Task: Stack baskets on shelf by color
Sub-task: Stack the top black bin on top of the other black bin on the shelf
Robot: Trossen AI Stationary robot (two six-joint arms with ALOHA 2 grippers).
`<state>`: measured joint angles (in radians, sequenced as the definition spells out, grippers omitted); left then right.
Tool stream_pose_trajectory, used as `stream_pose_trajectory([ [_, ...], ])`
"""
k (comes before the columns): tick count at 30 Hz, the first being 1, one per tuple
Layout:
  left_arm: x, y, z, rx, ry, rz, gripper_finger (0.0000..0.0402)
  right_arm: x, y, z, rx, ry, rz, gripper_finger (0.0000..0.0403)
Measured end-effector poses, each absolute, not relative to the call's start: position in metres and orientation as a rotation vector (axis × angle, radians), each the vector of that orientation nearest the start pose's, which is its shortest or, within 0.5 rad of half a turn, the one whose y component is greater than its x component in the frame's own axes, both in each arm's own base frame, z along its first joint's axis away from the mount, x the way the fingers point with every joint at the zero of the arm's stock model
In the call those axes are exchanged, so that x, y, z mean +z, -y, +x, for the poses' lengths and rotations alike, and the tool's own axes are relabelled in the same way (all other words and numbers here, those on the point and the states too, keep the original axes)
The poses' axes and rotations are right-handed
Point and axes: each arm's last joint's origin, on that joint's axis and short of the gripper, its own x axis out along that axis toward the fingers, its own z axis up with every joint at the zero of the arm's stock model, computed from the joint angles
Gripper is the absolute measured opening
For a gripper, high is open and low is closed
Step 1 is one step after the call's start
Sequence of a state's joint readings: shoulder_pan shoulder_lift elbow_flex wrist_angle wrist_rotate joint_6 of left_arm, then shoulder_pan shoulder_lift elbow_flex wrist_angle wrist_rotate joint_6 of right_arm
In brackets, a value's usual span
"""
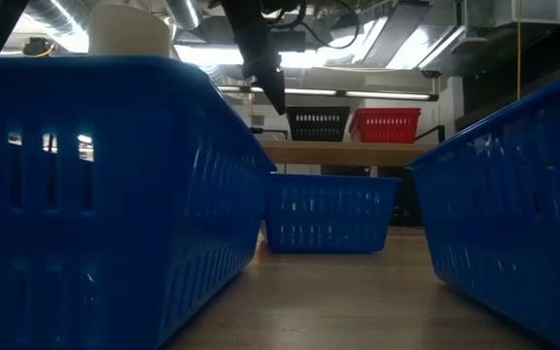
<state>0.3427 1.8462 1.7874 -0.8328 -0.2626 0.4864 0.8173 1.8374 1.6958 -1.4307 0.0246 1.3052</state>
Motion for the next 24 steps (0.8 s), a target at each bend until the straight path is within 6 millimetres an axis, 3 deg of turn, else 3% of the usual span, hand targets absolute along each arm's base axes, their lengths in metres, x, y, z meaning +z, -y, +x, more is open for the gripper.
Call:
stream_pose_trajectory([
  [20, 0.33, -0.128, 0.38, 0.326, -0.996, 0.421, 0.0063, 0.286, -0.249, 0.234, -0.384, -1.511, 0.378, 0.0079],
  [24, 0.341, -0.118, 0.377, 0.322, -0.956, 0.419, 0.0063, 0.286, -0.249, 0.234, -0.384, -1.51, 0.378, 0.0079],
])
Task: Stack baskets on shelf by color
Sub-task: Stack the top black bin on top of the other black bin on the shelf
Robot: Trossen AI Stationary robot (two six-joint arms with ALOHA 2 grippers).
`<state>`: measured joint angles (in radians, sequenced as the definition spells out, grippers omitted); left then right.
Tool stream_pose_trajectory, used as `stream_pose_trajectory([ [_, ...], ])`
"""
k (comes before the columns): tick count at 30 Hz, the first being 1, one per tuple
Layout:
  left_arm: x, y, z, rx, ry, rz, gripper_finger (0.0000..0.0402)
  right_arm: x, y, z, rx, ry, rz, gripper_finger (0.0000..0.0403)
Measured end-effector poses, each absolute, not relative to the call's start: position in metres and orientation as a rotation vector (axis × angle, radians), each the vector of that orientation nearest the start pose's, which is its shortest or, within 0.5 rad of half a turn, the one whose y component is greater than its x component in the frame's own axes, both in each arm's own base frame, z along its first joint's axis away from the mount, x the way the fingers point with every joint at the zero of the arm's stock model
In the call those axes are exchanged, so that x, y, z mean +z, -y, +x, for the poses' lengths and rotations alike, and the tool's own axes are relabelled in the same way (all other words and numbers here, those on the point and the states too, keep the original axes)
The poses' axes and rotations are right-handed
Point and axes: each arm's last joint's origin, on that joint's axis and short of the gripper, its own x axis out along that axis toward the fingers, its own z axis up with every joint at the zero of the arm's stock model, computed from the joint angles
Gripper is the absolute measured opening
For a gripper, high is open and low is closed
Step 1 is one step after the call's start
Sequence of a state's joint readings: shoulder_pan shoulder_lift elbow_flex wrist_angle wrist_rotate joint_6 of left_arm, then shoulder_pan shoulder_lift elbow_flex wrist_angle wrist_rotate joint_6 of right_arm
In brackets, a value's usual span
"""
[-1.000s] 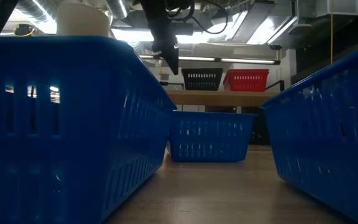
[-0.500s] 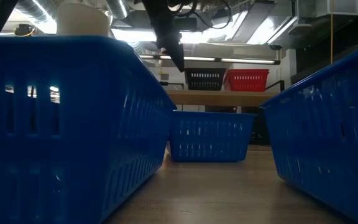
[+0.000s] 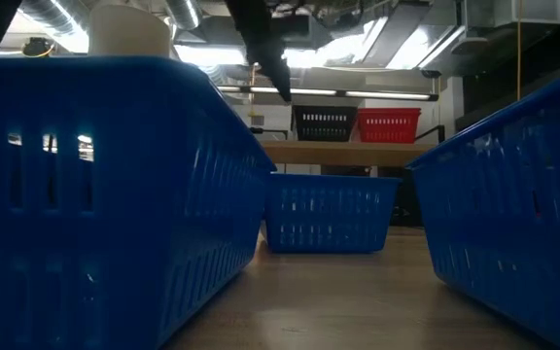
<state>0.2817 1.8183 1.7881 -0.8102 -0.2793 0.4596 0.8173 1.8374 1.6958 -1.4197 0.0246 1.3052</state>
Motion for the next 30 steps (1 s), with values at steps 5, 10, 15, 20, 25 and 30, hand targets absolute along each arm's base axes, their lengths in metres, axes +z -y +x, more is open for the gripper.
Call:
stream_pose_trajectory([
  [5, 0.348, -0.094, 0.38, 0.185, -0.897, 0.396, 0.0063, 0.286, -0.248, 0.234, -0.384, -1.51, 0.378, 0.0079],
  [10, 0.337, -0.094, 0.39, 0.108, -0.883, 0.364, 0.0063, 0.287, -0.248, 0.234, -0.383, -1.51, 0.379, 0.0079],
  [15, 0.33, -0.102, 0.397, 0.114, -0.865, 0.379, 0.0063, 0.287, -0.249, 0.235, -0.378, -1.506, 0.384, 0.0079],
  [20, 0.325, -0.12, 0.395, 0.151, -0.885, 0.363, 0.0063, 0.287, -0.249, 0.235, -0.375, -1.505, 0.387, 0.0079],
  [25, 0.327, -0.129, 0.393, 0.177, -0.871, 0.353, 0.0063, 0.287, -0.249, 0.235, -0.374, -1.504, 0.388, 0.0079],
  [30, 0.329, -0.132, 0.395, 0.186, -0.834, 0.357, 0.0063, 0.287, -0.249, 0.235, -0.374, -1.504, 0.388, 0.0079],
])
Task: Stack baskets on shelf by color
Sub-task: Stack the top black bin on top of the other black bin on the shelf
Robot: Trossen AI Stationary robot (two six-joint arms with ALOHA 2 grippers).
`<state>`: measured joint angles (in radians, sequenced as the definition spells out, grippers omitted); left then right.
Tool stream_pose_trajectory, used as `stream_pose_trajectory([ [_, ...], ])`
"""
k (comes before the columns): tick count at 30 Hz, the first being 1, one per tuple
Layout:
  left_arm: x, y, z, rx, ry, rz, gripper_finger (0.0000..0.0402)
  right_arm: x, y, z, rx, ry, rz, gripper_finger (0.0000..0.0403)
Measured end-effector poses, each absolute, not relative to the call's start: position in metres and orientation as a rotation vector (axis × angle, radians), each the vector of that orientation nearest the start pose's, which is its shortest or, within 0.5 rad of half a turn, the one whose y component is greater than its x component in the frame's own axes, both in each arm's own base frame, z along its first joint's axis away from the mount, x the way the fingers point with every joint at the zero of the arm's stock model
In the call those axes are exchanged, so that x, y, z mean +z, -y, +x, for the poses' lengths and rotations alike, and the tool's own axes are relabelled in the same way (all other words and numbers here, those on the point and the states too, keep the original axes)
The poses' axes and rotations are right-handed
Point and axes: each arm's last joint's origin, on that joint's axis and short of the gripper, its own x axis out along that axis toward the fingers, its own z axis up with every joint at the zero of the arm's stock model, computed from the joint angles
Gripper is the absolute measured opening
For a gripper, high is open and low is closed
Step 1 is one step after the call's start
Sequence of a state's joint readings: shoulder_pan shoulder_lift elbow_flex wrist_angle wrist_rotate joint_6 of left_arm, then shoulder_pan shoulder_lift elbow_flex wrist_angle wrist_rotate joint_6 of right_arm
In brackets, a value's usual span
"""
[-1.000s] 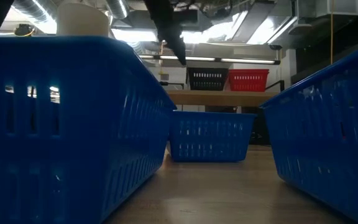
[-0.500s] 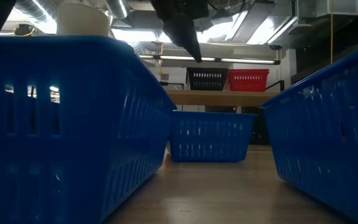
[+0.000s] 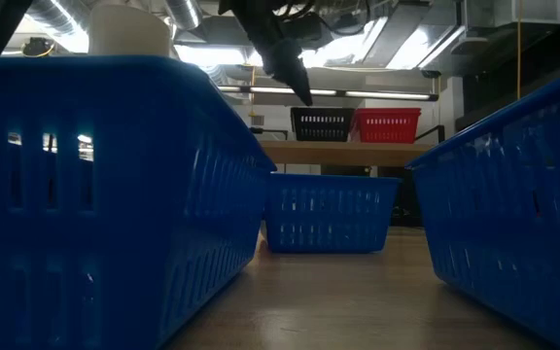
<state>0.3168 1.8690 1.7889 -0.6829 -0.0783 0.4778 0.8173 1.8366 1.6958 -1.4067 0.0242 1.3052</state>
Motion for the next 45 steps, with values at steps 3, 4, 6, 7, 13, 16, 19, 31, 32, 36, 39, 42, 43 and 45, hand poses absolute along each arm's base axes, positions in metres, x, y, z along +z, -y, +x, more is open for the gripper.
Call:
stream_pose_trajectory([
  [3, 0.331, -0.132, 0.397, 0.176, -0.798, 0.357, 0.0063, 0.287, -0.249, 0.235, -0.374, -1.504, 0.388, 0.0079],
  [4, 0.332, -0.131, 0.398, 0.175, -0.789, 0.359, 0.0063, 0.287, -0.249, 0.235, -0.374, -1.504, 0.388, 0.0079],
  [6, 0.333, -0.131, 0.399, 0.176, -0.779, 0.36, 0.0063, 0.287, -0.249, 0.235, -0.374, -1.504, 0.388, 0.0079],
  [7, 0.333, -0.132, 0.399, 0.178, -0.778, 0.361, 0.0063, 0.287, -0.249, 0.235, -0.374, -1.504, 0.388, 0.0079],
  [13, 0.343, -0.122, 0.392, 0.232, -0.81, 0.442, 0.0063, 0.287, -0.248, 0.236, -0.339, -1.484, 0.314, 0.0079],
  [16, 0.361, -0.116, 0.381, 0.289, -0.8, 0.516, 0.0063, 0.287, -0.242, 0.242, -0.319, -1.456, 0.252, 0.0079],
  [19, 0.376, -0.119, 0.367, 0.265, -0.782, 0.564, 0.0063, 0.287, -0.23, 0.253, -0.319, -1.432, 0.198, 0.0079],
  [31, 0.352, -0.217, 0.359, 0.109, -0.584, 0.324, 0.0063, 0.287, -0.182, 0.285, -0.398, -1.463, 0.223, 0.0079],
  [32, 0.348, -0.221, 0.363, 0.111, -0.57, 0.328, 0.0063, 0.287, -0.182, 0.285, -0.401, -1.466, 0.222, 0.0079],
  [36, 0.339, -0.226, 0.376, 0.119, -0.528, 0.35, 0.0063, 0.287, -0.18, 0.284, -0.413, -1.48, 0.211, 0.0079],
  [39, 0.334, -0.226, 0.379, 0.115, -0.539, 0.346, 0.0063, 0.287, -0.18, 0.283, -0.415, -1.482, 0.209, 0.0079],
  [42, 0.325, -0.228, 0.38, 0.125, -0.588, 0.309, 0.0063, 0.287, -0.181, 0.283, -0.414, -1.483, 0.207, 0.0079],
  [43, 0.322, -0.229, 0.379, 0.131, -0.609, 0.3, 0.0063, 0.287, -0.181, 0.283, -0.413, -1.483, 0.206, 0.0079],
  [45, 0.318, -0.231, 0.379, 0.162, -0.642, 0.302, 0.0063, 0.287, -0.182, 0.282, -0.411, -1.484, 0.203, 0.0079],
])
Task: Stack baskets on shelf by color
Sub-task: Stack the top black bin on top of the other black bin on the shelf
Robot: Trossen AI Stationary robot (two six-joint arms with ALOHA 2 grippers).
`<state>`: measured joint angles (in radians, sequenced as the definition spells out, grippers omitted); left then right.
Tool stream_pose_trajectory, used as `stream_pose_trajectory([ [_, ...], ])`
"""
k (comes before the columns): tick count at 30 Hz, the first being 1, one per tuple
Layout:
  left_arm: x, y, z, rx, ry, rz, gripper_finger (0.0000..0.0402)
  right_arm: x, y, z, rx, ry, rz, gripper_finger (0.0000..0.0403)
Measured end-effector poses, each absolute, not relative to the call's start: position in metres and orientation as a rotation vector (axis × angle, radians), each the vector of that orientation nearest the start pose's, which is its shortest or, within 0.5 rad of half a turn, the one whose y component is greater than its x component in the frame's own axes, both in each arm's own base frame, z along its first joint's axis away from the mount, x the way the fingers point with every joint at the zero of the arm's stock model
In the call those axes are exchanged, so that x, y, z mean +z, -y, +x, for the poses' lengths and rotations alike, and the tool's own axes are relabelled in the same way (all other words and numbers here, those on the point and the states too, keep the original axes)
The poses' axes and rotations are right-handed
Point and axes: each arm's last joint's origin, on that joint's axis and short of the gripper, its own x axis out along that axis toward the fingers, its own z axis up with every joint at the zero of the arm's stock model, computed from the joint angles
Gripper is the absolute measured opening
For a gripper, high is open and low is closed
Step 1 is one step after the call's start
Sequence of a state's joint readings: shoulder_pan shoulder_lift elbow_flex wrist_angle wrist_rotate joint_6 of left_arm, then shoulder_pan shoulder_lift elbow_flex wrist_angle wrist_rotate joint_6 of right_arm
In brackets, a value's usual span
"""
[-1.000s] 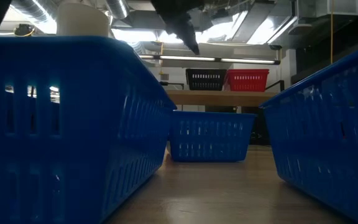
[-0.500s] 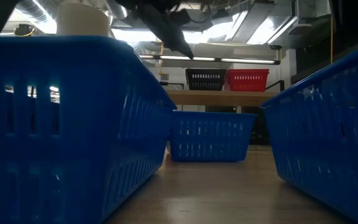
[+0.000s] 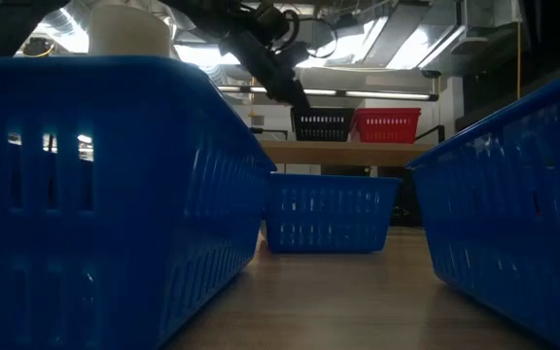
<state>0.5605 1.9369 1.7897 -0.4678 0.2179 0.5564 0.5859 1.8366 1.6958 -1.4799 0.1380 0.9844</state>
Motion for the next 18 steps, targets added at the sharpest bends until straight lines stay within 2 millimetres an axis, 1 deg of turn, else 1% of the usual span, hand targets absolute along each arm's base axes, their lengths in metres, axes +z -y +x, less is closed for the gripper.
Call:
stream_pose_trajectory([
  [11, 0.316, -0.232, 0.378, 0.274, -0.716, 0.323, 0.0063, 0.287, -0.193, 0.275, -0.405, -1.48, 0.2, 0.0079],
  [18, 0.314, -0.231, 0.377, 0.31, -0.75, 0.302, 0.0063, 0.287, -0.199, 0.27, -0.41, -1.474, 0.211, 0.0079],
])
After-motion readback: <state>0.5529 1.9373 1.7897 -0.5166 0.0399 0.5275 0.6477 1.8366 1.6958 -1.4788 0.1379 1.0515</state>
